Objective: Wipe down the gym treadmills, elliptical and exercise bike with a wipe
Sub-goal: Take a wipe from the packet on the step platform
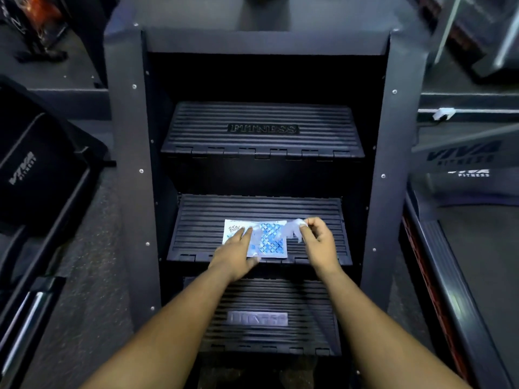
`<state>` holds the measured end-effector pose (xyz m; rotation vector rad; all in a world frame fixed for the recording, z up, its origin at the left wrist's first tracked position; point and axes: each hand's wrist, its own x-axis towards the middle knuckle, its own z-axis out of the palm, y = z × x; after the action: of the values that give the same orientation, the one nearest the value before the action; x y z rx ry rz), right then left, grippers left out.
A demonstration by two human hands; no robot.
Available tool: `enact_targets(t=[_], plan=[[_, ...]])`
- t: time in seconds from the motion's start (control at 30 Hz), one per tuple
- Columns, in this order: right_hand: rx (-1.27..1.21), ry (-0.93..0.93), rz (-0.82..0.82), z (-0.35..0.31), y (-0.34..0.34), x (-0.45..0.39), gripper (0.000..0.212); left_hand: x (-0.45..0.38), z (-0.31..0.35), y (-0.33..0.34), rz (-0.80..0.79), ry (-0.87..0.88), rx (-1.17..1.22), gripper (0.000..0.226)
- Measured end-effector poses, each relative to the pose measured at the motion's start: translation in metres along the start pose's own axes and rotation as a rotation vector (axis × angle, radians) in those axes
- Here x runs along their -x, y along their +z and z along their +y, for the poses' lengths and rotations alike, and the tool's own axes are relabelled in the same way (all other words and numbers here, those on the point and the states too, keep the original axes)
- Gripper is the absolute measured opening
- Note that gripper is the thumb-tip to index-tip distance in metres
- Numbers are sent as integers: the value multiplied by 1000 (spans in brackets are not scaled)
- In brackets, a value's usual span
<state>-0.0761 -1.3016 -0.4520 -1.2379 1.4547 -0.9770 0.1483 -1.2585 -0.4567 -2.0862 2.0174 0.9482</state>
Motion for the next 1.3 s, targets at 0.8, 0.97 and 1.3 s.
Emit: enact_targets(t=[0.8, 0.97, 1.3], plan=[[-215, 159, 456, -46, -116, 437, 15, 327, 164, 88, -324, 385, 984, 16], [-205, 113, 602, -41, -161, 512, 15, 372, 209, 127, -378, 553, 842, 50], [-385, 101, 747, -13, -272, 630, 21, 460, 330, 208, -312, 847, 585, 27]])
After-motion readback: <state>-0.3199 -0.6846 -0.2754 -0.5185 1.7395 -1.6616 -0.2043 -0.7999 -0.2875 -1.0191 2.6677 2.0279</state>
